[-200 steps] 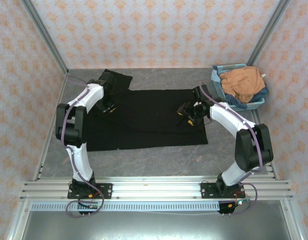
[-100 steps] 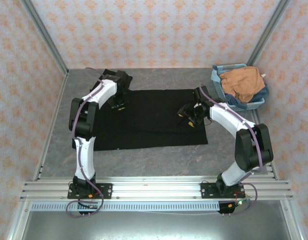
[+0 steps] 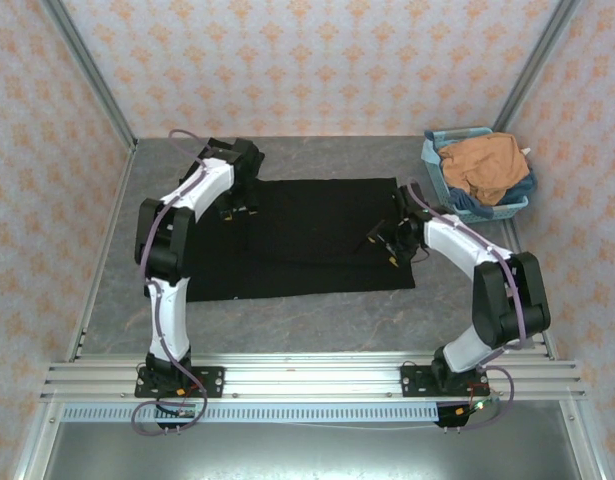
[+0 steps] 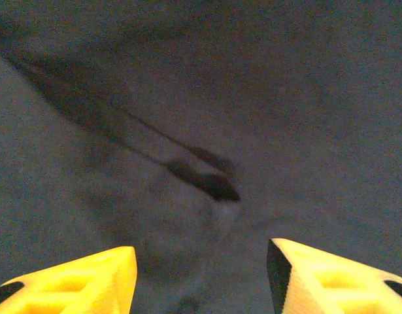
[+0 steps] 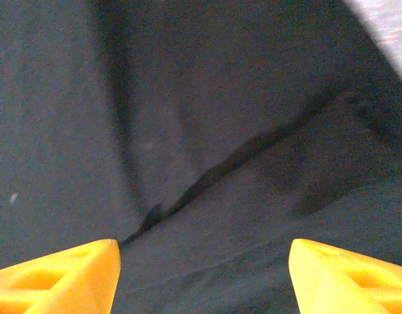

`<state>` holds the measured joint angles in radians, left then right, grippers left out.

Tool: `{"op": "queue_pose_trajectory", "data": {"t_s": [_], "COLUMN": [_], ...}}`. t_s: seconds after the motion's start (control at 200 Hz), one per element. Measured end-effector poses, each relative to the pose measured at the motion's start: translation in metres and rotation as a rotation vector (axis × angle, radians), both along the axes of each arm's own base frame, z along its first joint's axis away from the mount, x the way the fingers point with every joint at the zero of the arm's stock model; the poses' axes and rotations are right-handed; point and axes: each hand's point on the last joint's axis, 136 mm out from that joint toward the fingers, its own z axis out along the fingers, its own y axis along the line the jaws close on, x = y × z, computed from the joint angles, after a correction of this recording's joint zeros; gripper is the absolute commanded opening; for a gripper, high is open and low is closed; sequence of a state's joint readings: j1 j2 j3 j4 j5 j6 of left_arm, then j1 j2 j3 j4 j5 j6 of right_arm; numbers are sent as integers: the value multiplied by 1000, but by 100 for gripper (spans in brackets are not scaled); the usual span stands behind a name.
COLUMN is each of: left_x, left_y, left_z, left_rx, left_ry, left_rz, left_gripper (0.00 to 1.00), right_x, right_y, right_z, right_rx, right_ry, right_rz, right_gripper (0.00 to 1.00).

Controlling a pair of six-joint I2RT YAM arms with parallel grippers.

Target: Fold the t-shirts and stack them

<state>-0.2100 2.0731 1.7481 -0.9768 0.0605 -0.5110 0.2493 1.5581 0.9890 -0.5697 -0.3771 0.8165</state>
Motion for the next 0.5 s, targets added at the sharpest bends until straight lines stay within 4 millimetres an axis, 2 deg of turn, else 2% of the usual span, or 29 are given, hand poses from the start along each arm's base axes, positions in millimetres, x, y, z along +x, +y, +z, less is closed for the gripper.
{"op": "queue_pose_trajectory", "data": {"t_s": [0.105, 0.18, 0.25, 0.405, 0.5], "left_x": [-21, -40, -58, -90, -99], "left_y": [-7, -13, -20, -39, -51], "left_z": [33, 43, 37, 2, -7], "left_rx": [-84, -160, -215, -279, -314], "left_ry": [-82, -108, -92, 13, 40], "left_rz": [51, 88, 115, 144, 151], "left_gripper": [54, 54, 54, 54, 54], "right_x": [5, 11, 14, 13, 14], "right_y": [-13, -15, -15, -16, -15], "right_z": [-4, -8, -16, -32, -32], "right_rx": [2, 16, 23, 26, 33], "right_ry": [8, 8, 27, 82, 92], "right_rz": [-81, -122, -155, -211, -238], "right_gripper": [73, 74, 74, 76, 76]}}
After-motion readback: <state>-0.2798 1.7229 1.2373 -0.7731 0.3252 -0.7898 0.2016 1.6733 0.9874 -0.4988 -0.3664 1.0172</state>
